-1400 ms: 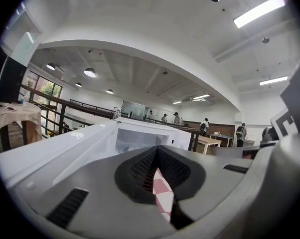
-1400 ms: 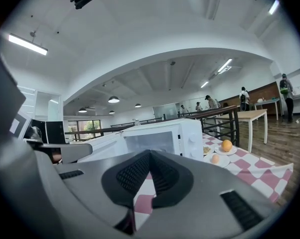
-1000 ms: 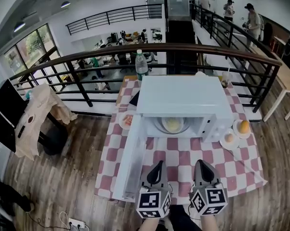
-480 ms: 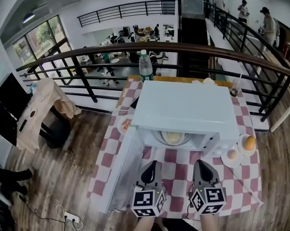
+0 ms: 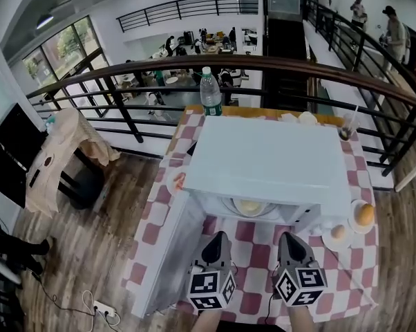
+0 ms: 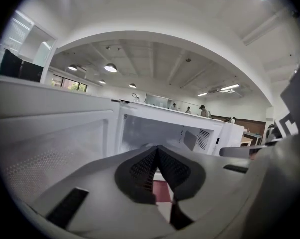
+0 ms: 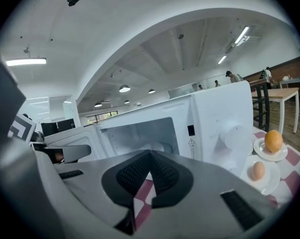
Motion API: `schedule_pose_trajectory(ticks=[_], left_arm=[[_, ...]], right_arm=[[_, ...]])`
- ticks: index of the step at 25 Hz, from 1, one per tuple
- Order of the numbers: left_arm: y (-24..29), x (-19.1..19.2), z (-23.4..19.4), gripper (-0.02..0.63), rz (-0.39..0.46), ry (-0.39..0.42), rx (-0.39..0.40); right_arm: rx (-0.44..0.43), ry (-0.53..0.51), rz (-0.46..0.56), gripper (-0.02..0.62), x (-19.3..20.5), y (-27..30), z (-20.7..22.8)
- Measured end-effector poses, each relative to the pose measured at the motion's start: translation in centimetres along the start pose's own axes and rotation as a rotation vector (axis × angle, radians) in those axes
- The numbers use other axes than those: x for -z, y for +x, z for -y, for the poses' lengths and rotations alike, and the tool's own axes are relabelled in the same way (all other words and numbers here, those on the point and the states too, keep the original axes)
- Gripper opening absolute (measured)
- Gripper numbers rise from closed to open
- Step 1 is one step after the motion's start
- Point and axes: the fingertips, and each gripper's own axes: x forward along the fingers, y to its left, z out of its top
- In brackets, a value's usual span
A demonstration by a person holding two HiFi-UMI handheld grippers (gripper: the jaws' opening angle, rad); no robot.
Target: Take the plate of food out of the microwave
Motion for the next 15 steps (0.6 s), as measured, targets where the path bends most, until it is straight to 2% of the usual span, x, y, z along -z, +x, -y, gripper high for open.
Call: schedule_pose_trajectory(ticks=[5, 15], left_arm=[[1.5, 0.9, -0.5, 0.008, -0.030, 0.006, 0.010], [4.6, 3.0, -1.1, 0.005, -0.110, -0.016, 0.057]], right_arm=[[-0.005, 0.006, -0.027, -0.009, 0.6, 1.5, 1.0], [-0.029, 0.143, -0.077, -0.009, 2.3, 5.4, 0.9]])
